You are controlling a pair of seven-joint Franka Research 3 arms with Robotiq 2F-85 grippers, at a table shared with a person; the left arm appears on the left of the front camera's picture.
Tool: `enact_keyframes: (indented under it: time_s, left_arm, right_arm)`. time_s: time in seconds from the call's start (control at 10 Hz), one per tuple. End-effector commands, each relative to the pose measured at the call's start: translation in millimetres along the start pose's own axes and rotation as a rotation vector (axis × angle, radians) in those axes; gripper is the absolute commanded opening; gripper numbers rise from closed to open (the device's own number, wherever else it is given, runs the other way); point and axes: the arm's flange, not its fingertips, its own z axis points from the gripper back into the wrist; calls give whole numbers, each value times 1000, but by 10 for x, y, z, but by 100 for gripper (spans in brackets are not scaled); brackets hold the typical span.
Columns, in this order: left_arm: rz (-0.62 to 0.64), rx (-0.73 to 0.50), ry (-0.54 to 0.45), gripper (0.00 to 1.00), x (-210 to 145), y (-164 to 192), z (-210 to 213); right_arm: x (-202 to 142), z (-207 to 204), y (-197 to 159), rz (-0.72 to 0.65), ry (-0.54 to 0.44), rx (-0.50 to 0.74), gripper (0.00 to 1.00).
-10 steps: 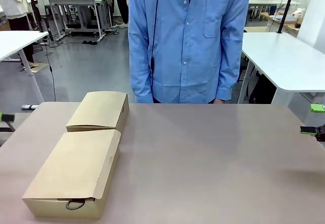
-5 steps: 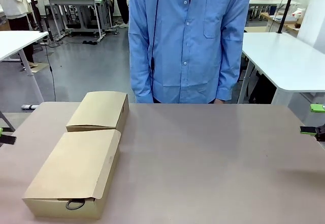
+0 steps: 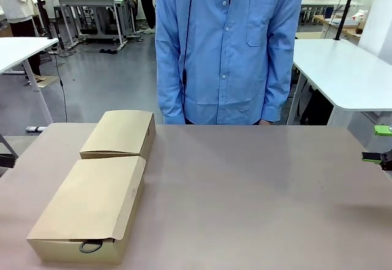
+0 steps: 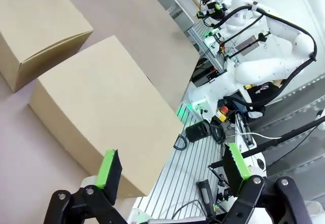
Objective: Place items inside the box.
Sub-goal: Close the lid of the Mailer Box closest to the robot.
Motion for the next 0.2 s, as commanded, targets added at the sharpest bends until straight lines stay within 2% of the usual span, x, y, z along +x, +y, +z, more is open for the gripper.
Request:
enact_keyframes:
  time_s: [0.0,0.1]
  left_arm:
    - [-13,-3,-25,100,-26,10,-30]
    - [-13,-3,-25,100,-26,10,-30]
  right_arm:
    - [-9,3,8,16,11,6,100]
    - [-9,3,8,16,11,6,100]
